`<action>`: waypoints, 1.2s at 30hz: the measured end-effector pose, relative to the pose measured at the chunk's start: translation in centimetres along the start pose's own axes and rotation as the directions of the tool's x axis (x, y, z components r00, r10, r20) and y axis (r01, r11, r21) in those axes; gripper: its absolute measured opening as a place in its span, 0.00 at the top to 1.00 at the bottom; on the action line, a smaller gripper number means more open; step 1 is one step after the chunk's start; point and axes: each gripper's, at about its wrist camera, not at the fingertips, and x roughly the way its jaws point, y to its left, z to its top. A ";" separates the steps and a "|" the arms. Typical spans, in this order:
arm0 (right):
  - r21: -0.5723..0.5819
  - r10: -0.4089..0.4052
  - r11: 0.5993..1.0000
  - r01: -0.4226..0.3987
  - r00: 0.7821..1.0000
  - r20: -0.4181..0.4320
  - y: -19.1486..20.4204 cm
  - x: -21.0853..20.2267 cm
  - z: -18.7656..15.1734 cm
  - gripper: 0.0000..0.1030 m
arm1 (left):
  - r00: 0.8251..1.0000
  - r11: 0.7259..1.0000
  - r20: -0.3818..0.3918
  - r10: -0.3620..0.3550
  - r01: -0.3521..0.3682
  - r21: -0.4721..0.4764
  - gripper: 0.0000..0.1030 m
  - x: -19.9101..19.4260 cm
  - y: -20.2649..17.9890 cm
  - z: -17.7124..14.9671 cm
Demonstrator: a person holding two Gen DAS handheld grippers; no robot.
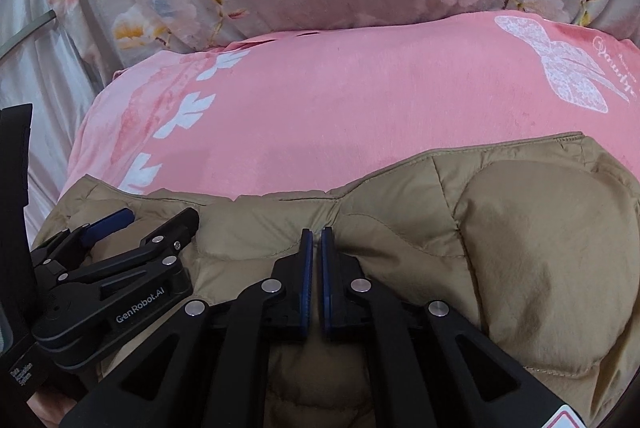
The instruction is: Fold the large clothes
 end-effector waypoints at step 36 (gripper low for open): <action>-0.027 -0.064 0.998 0.063 0.998 -0.029 0.4 1.1 0.0 1.00 | 0.997 0.997 -0.032 0.065 -0.064 0.036 0.21 1.4 -0.8 -0.1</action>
